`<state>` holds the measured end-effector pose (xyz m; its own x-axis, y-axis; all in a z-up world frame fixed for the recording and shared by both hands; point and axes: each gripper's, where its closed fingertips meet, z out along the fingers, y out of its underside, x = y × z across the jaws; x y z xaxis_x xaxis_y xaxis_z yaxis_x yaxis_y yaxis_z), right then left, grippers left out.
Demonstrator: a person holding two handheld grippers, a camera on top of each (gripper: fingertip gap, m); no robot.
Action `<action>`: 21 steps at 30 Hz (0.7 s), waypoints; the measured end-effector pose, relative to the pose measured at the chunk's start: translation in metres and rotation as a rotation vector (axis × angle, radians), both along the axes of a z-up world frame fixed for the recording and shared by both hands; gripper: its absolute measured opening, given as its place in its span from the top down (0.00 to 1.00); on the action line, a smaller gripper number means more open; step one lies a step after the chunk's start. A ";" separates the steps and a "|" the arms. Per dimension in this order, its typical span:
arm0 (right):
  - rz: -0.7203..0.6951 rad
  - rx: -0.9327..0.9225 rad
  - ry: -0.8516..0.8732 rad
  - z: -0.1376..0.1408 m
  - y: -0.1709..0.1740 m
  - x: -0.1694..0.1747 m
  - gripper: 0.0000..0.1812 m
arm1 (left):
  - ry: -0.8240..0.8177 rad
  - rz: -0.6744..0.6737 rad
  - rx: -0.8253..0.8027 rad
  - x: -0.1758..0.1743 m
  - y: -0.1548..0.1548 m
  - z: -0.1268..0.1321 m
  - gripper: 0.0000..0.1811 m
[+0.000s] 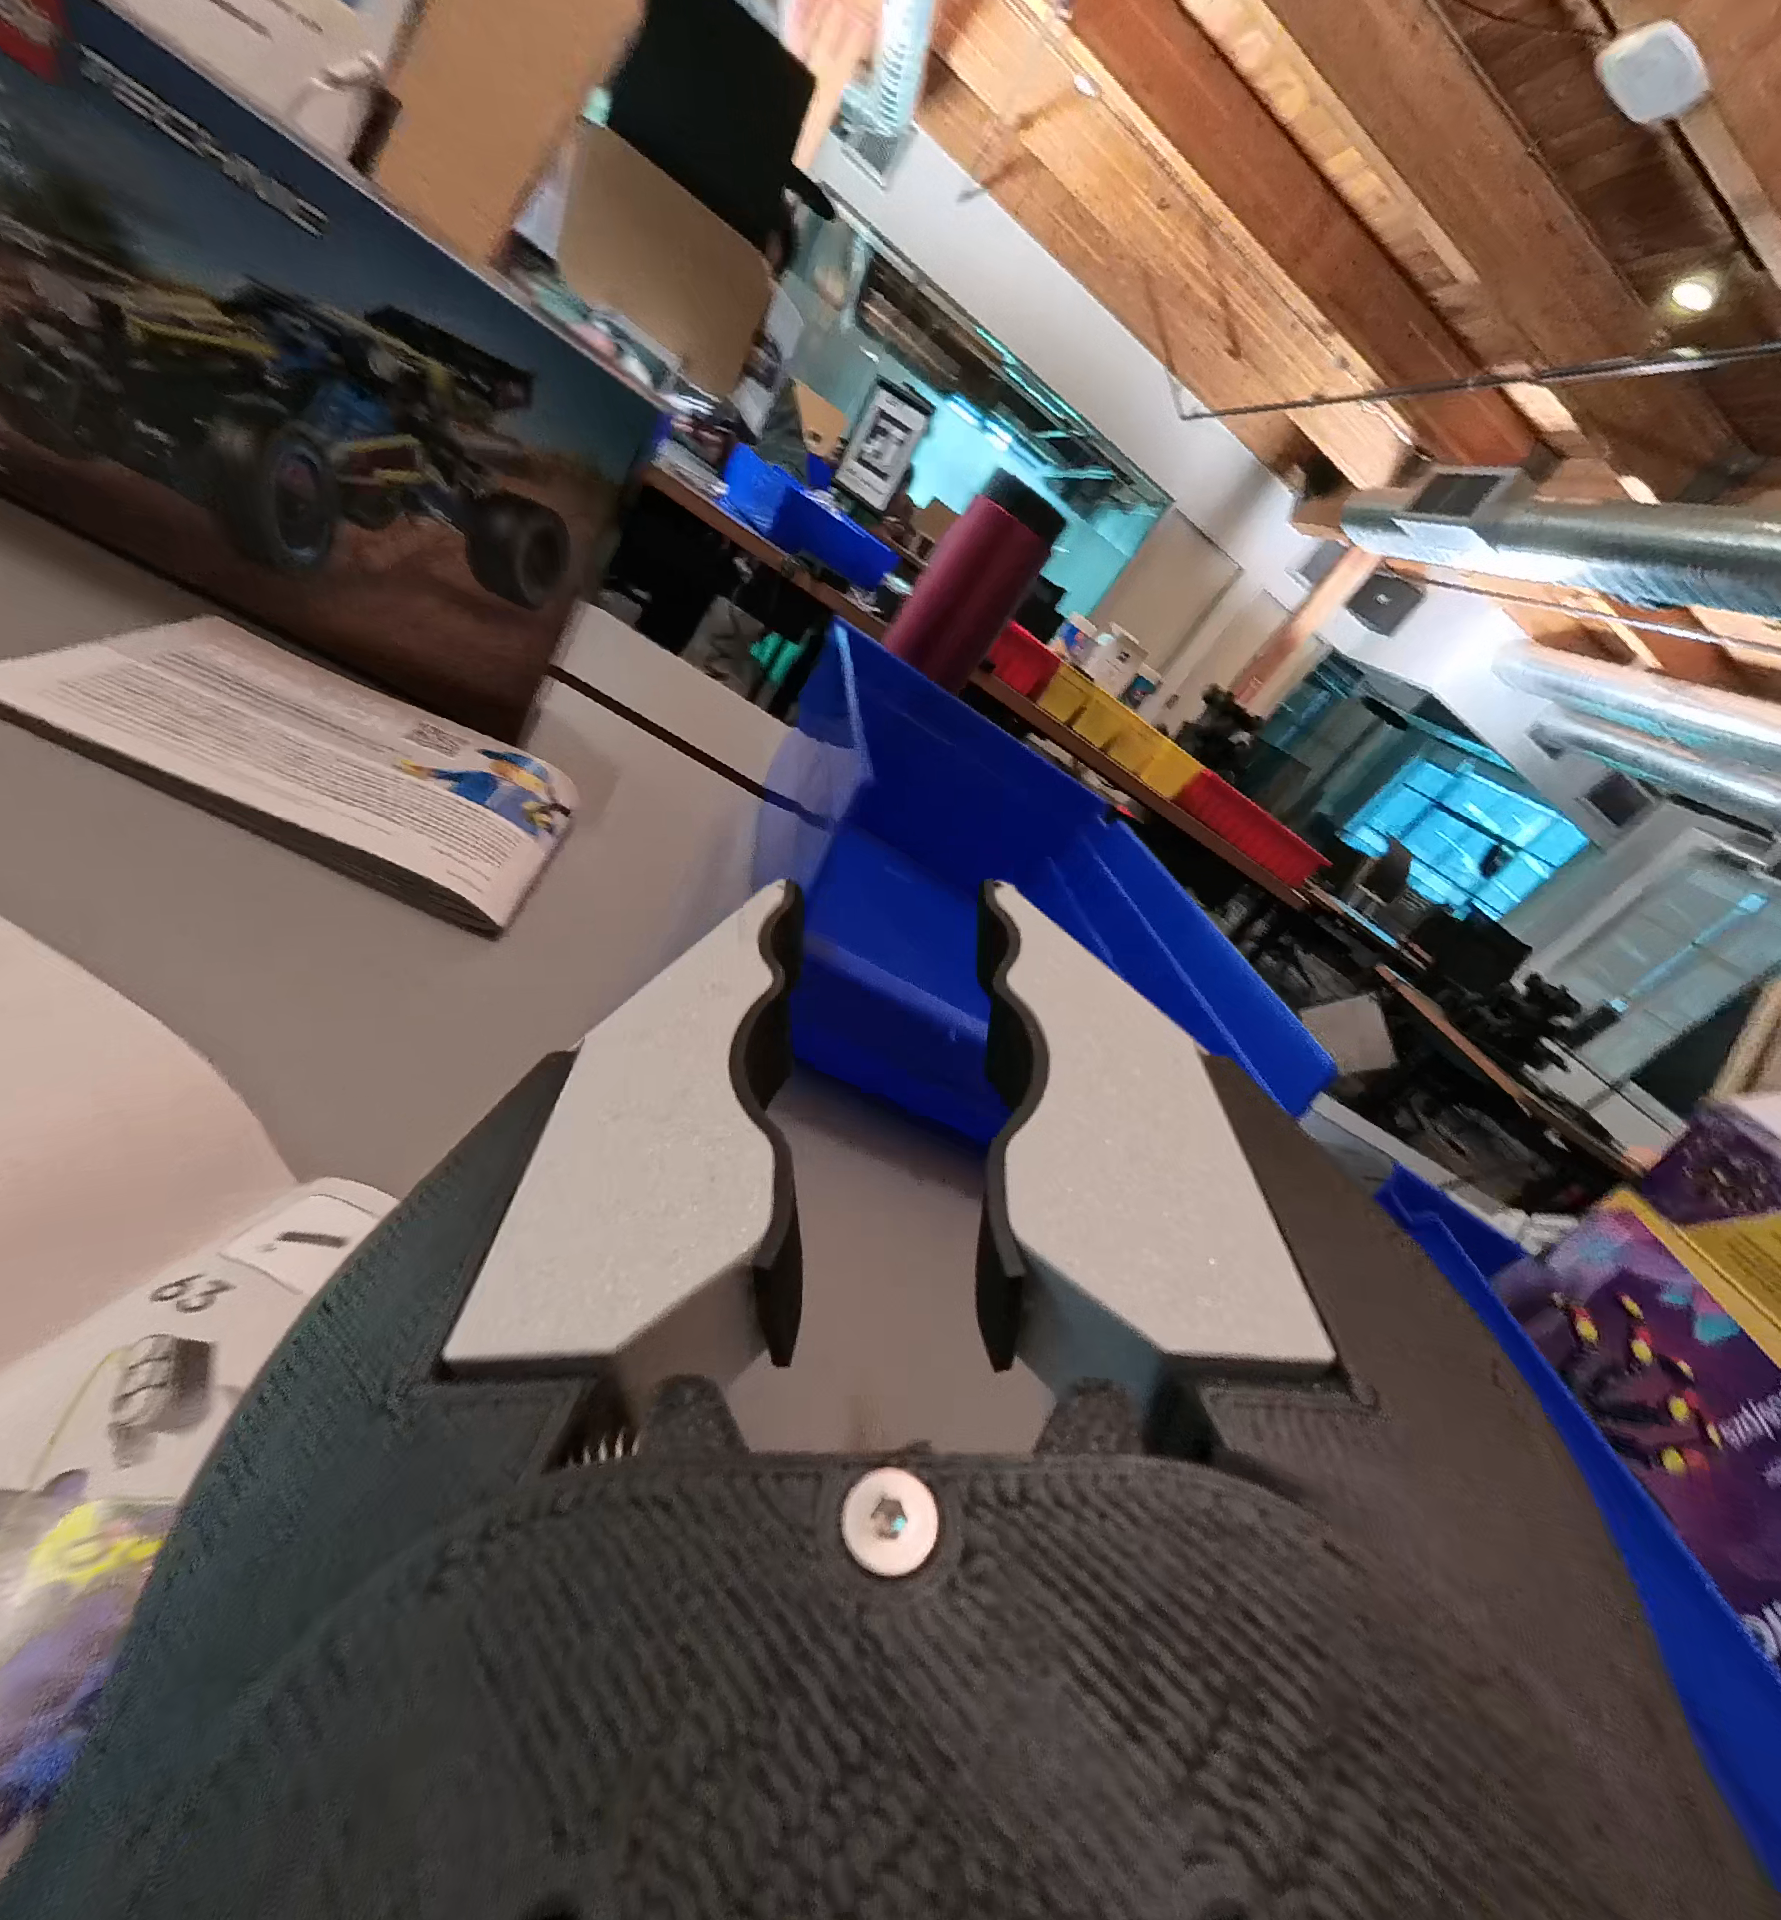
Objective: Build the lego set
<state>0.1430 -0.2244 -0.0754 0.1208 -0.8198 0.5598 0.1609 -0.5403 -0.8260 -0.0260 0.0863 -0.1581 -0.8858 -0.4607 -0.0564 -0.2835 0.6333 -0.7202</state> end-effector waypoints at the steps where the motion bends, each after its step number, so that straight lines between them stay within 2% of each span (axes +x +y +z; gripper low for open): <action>1: 0.044 -0.018 0.015 0.002 0.009 -0.003 0.83 | -0.011 -0.022 0.006 -0.004 -0.009 -0.002 0.93; 4: 0.201 -0.106 0.076 0.007 0.039 -0.017 0.83 | -0.031 -0.060 0.040 -0.012 -0.027 -0.009 0.93; 8: 0.272 -0.148 0.155 0.015 0.045 -0.034 0.83 | -0.026 -0.049 0.059 -0.014 -0.028 -0.012 0.93; 13: 0.168 -0.122 0.254 0.026 -0.007 -0.049 0.86 | -0.064 0.072 0.065 0.000 -0.010 -0.002 0.93; 16: 0.047 -0.072 0.248 0.036 -0.044 -0.055 0.87 | -0.062 0.154 0.041 0.010 -0.006 0.000 0.93; 18: -0.005 -0.048 0.255 0.038 -0.061 -0.058 0.90 | -0.034 0.149 0.007 0.009 -0.016 -0.001 0.92; 21: 0.026 -0.014 0.291 0.033 -0.063 -0.064 1.00 | -0.028 0.089 -0.028 0.003 -0.043 -0.005 0.89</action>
<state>0.0789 -0.2870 -0.0425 0.2995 -0.8064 0.5100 -0.0679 -0.5511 -0.8317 -0.0227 0.0433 -0.1629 -0.8393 -0.5396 -0.0662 -0.3177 0.5856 -0.7458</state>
